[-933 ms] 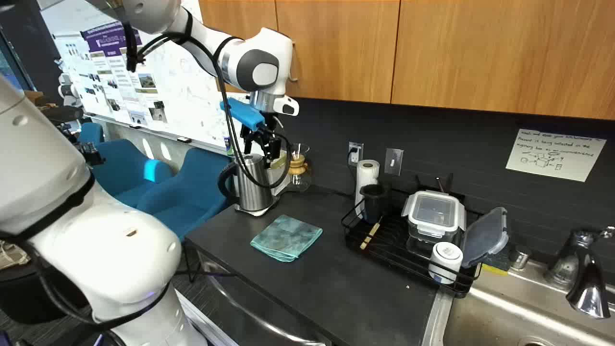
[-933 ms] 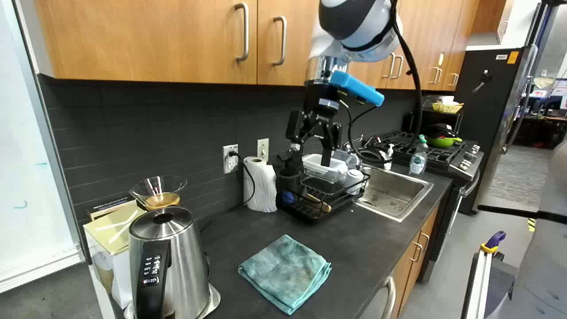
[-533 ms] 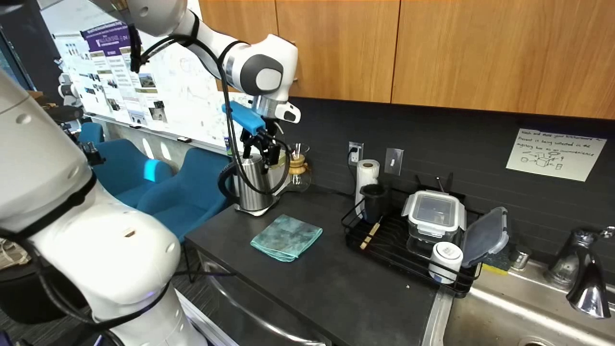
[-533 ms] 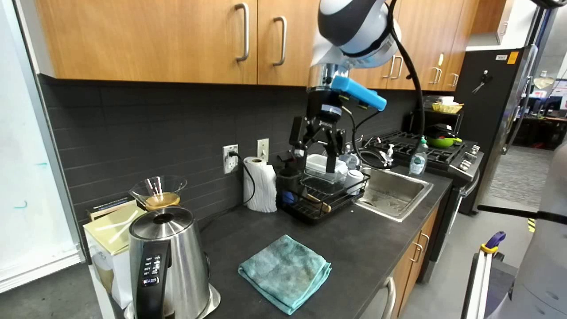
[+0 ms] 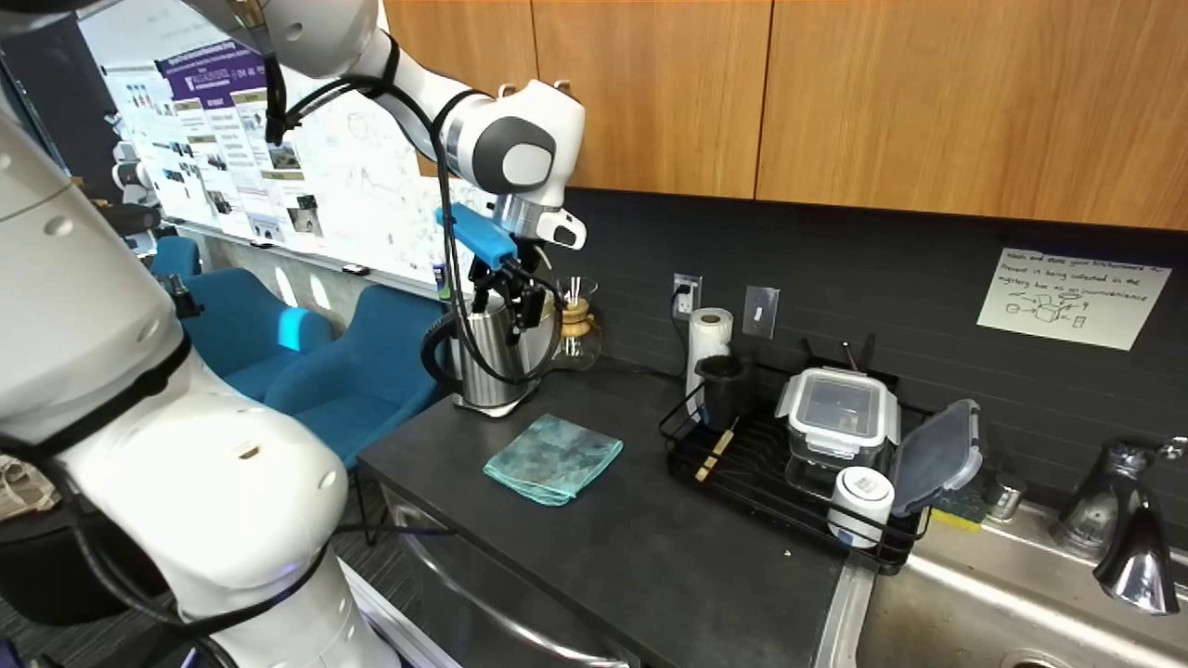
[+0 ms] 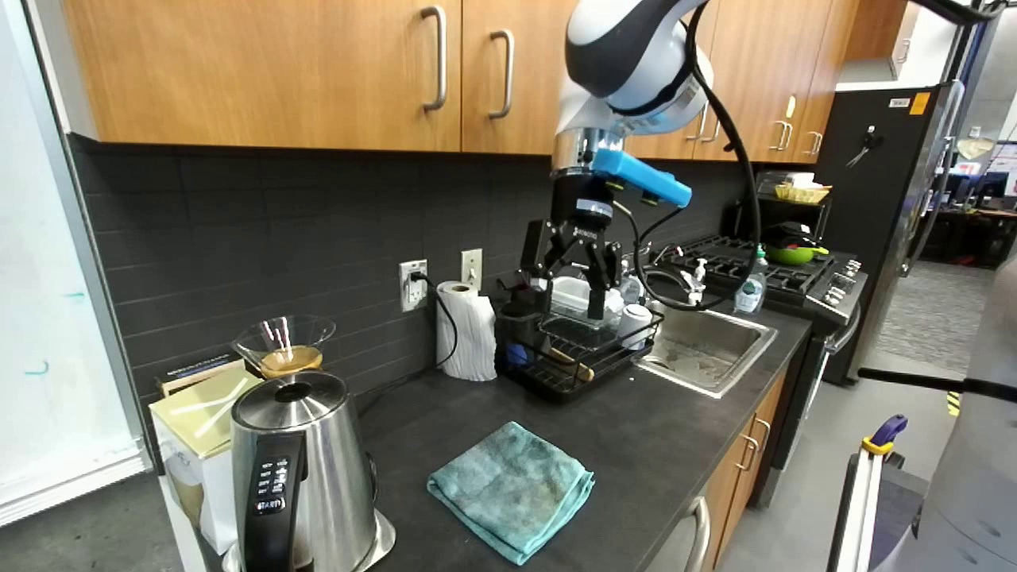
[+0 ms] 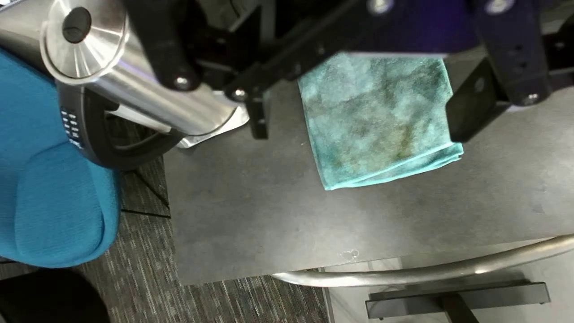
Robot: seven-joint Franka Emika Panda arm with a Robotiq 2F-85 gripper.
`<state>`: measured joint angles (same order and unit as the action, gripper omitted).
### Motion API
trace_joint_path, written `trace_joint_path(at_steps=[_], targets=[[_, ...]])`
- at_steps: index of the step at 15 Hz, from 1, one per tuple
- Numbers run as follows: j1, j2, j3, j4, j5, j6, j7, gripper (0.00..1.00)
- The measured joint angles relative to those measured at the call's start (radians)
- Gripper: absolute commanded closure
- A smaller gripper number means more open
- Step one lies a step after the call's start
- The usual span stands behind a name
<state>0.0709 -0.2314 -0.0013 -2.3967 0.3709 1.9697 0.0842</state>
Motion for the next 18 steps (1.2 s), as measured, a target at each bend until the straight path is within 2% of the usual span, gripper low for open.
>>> trace_joint_path(at_steps=[4, 13, 18], targets=[[-0.018, 0.044, -0.006, 0.009, 0.000, 0.000, -0.010, 0.00], [-0.061, 0.288, -0.024, 0.060, 0.006, 0.008, -0.067, 0.00], [-0.071, 0.328, -0.024, 0.046, 0.006, 0.017, -0.156, 0.00]])
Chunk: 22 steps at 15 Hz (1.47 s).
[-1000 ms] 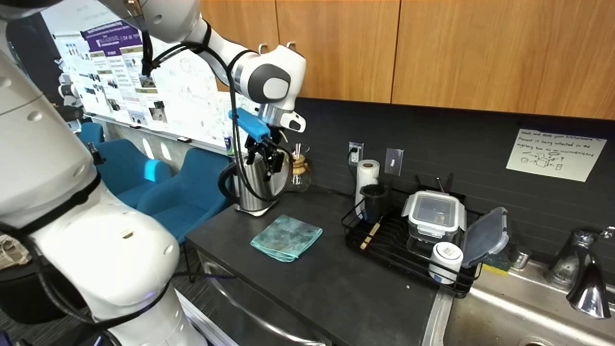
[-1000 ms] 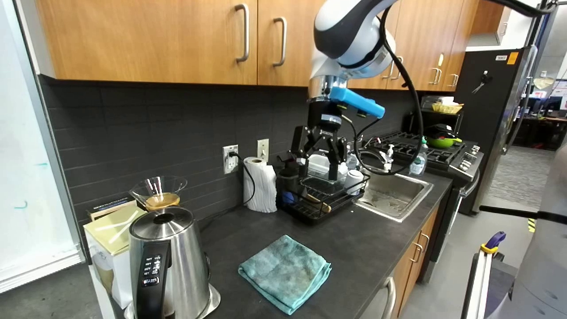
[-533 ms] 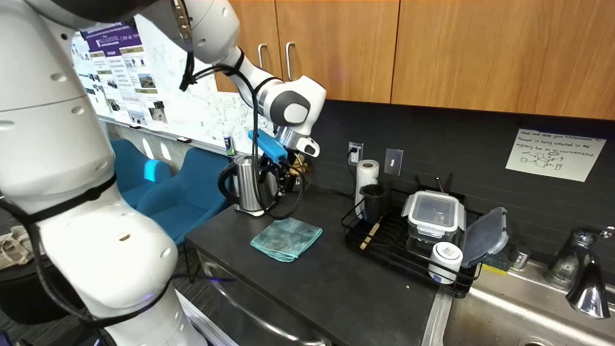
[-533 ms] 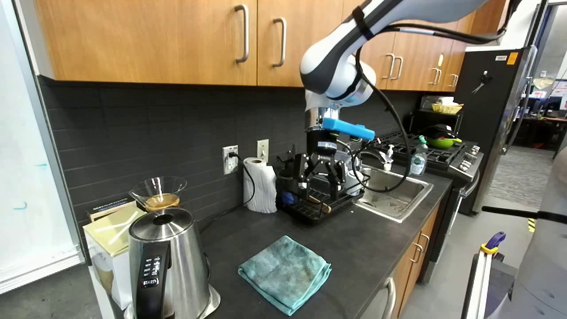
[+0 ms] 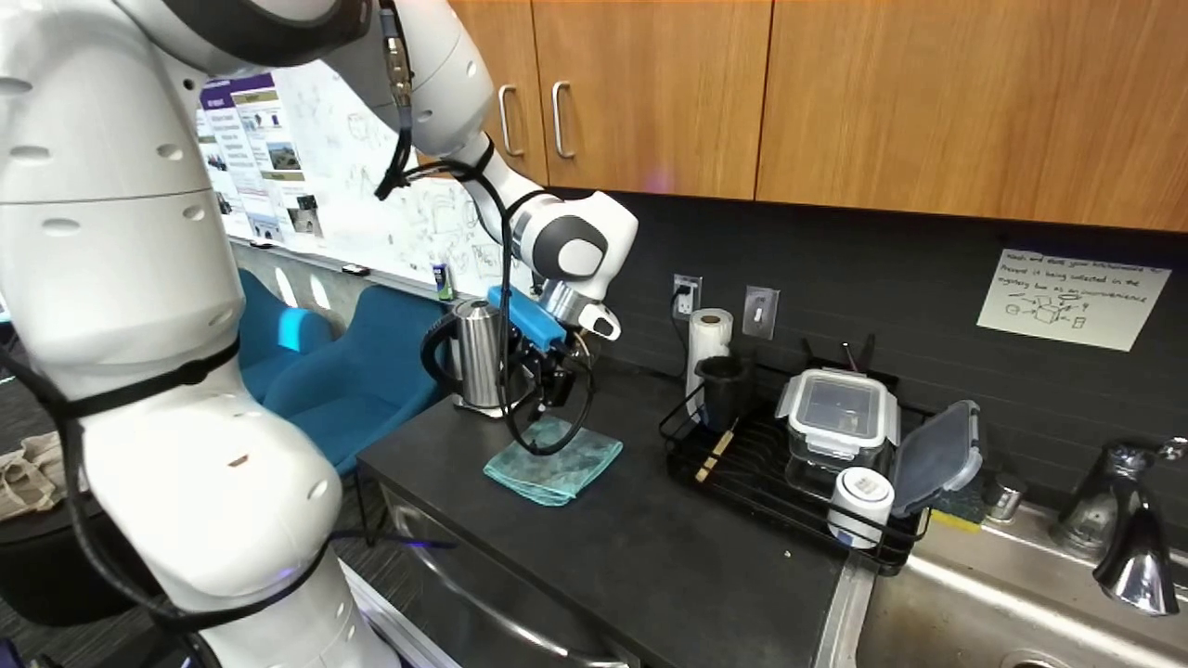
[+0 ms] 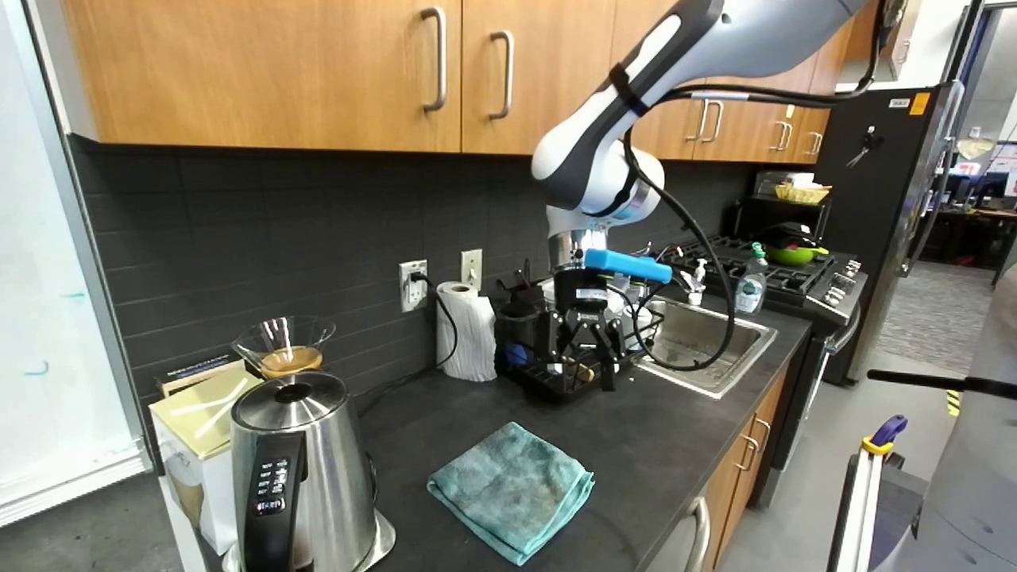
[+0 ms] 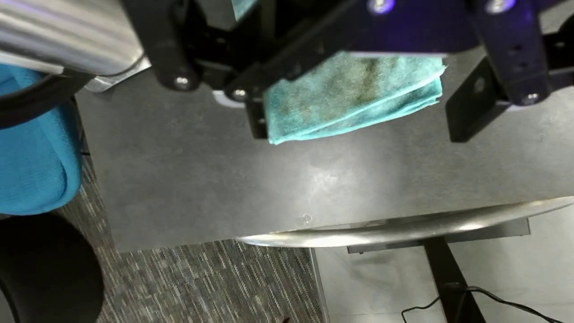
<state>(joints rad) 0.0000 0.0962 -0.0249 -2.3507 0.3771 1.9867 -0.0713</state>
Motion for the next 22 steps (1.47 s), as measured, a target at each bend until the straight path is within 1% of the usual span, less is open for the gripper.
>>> trace_joint_path(at_steps=[2, 5, 8, 11, 15, 22], targets=[[-0.004, 0.002, 0.000, -0.012, 0.001, 0.033, -0.051, 0.00], [-0.006, 0.002, 0.006, -0.046, 0.001, 0.184, -0.106, 0.00], [-0.006, 0.005, 0.014, -0.082, 0.001, 0.328, -0.115, 0.00], [-0.006, 0.015, 0.021, -0.109, 0.001, 0.415, -0.114, 0.00], [-0.006, 0.042, 0.024, -0.129, 0.000, 0.481, -0.113, 0.00], [-0.022, 0.090, 0.024, -0.148, 0.001, 0.537, -0.112, 0.00]])
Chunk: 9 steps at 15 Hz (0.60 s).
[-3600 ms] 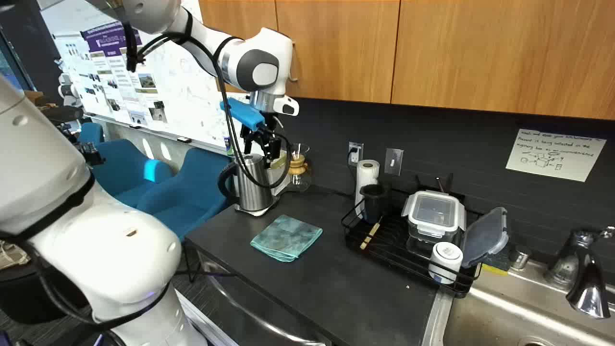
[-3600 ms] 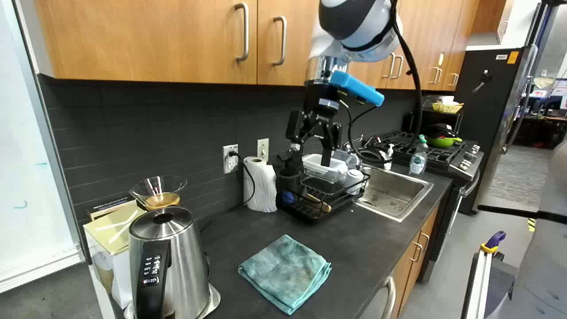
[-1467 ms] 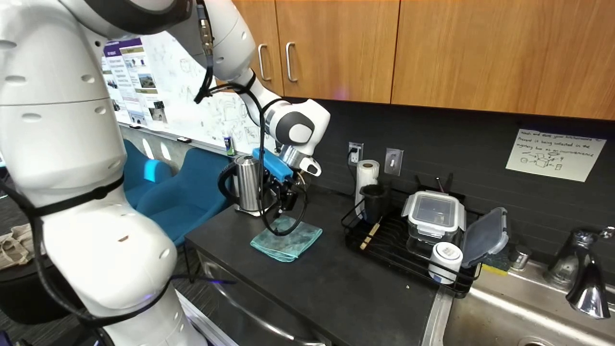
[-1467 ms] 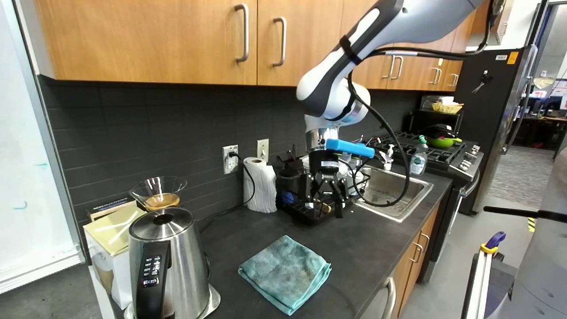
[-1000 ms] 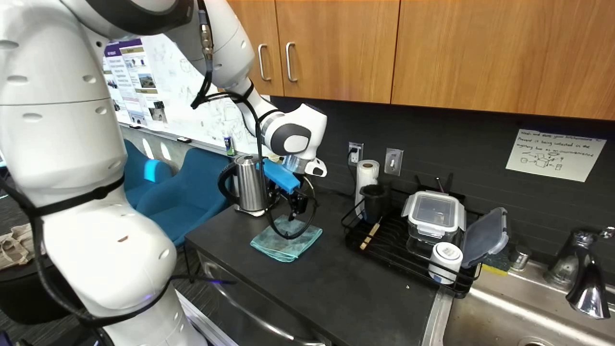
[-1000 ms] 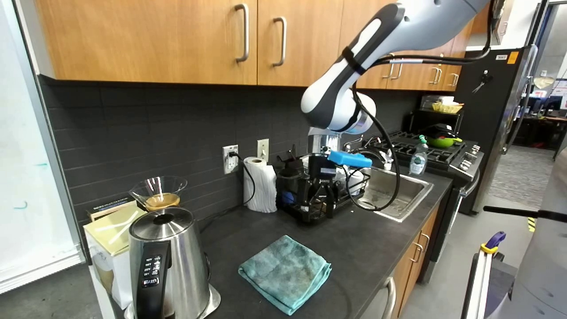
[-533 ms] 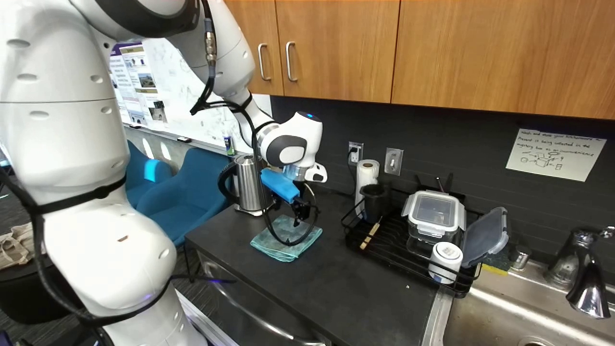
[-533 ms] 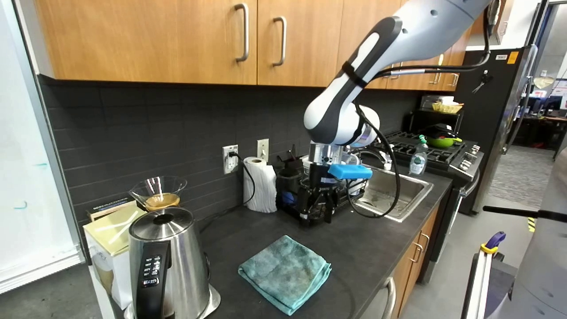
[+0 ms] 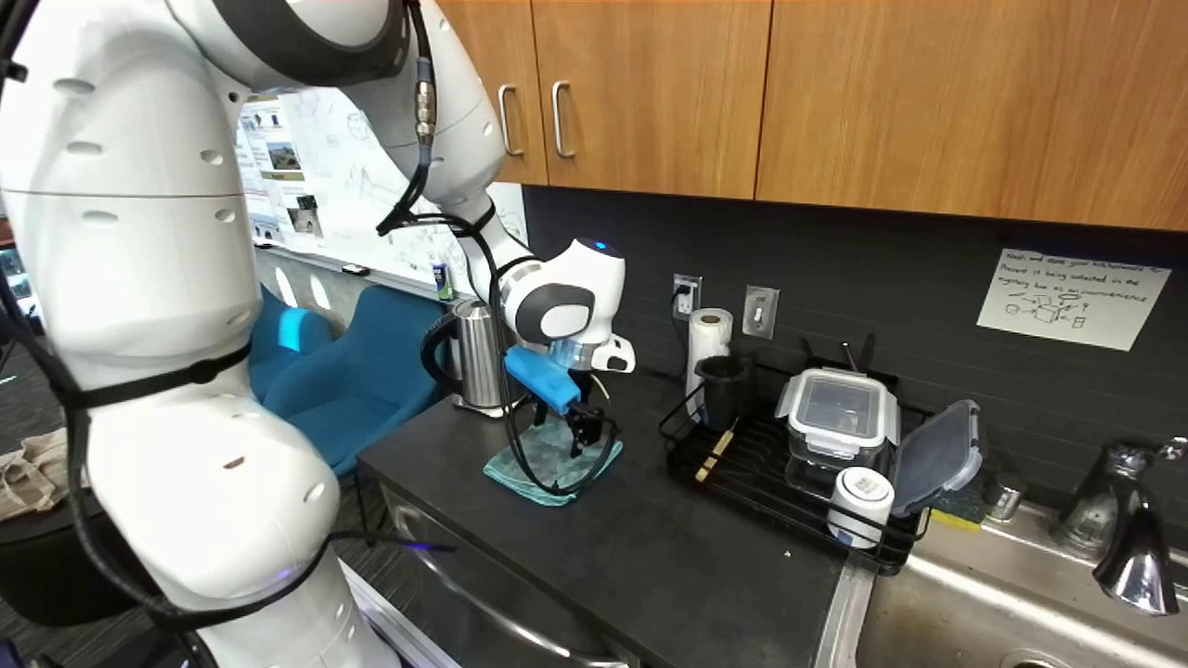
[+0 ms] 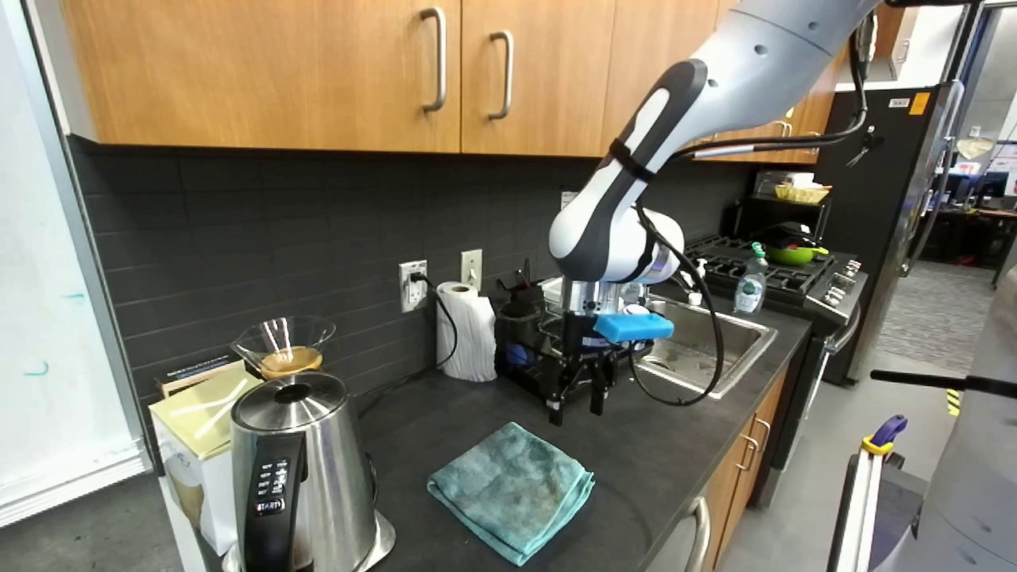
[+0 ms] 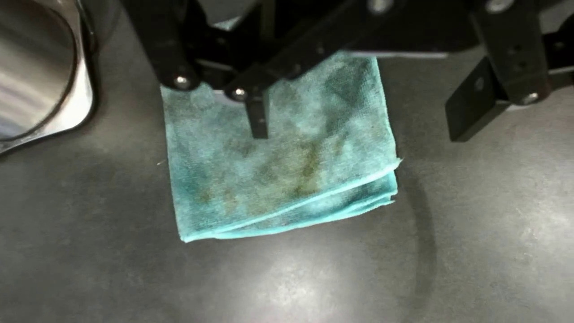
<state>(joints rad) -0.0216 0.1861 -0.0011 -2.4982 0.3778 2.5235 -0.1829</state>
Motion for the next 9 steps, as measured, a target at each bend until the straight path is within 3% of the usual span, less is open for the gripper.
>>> trace_joint_path(at_steps=[9], targets=[[-0.012, 0.060, 0.005, -0.005, 0.004, 0.111, 0.037, 0.00]])
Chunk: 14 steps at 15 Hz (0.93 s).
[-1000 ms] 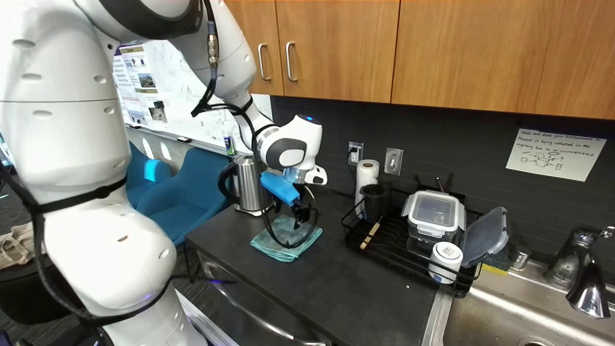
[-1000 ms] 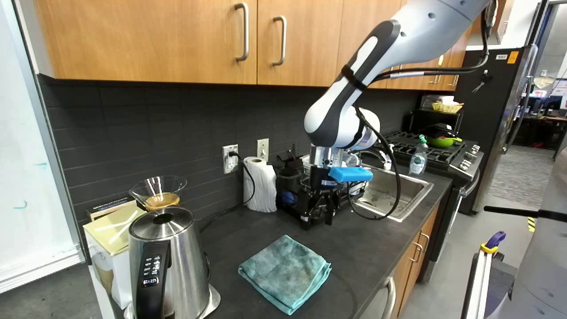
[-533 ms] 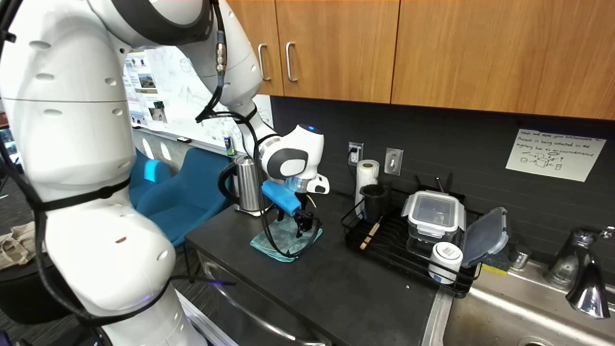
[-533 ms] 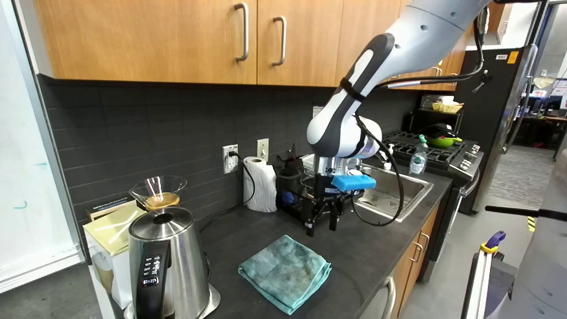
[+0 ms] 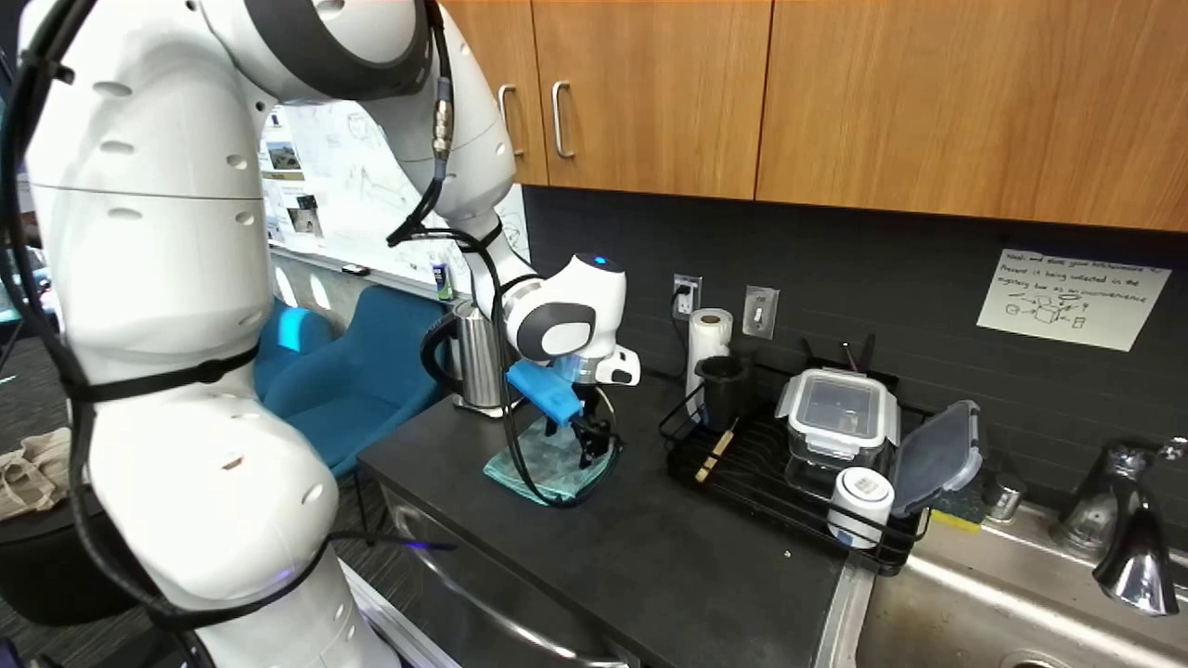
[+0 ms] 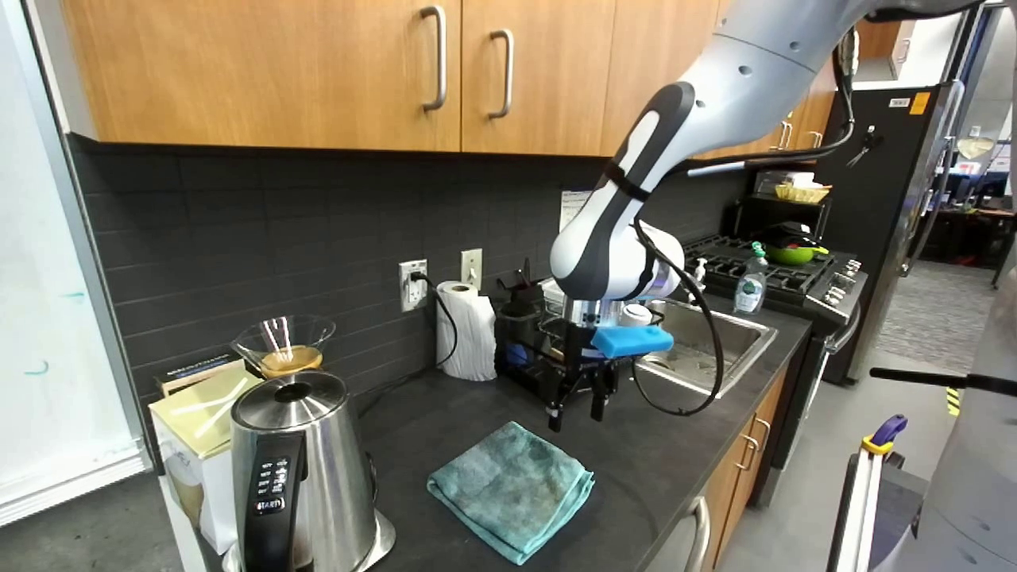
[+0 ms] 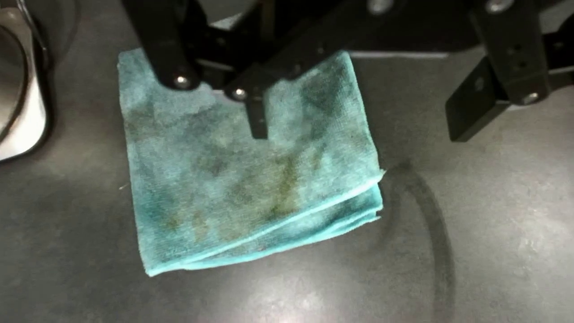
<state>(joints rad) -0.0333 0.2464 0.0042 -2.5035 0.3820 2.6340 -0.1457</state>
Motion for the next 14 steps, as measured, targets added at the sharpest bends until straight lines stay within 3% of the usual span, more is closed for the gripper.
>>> trace_joint_path(at_steps=[9, 14], targets=[[-0.024, 0.093, 0.008, 0.016, 0.000, 0.001, 0.026, 0.00], [-0.025, 0.118, 0.044, 0.031, 0.000, 0.019, 0.044, 0.00]])
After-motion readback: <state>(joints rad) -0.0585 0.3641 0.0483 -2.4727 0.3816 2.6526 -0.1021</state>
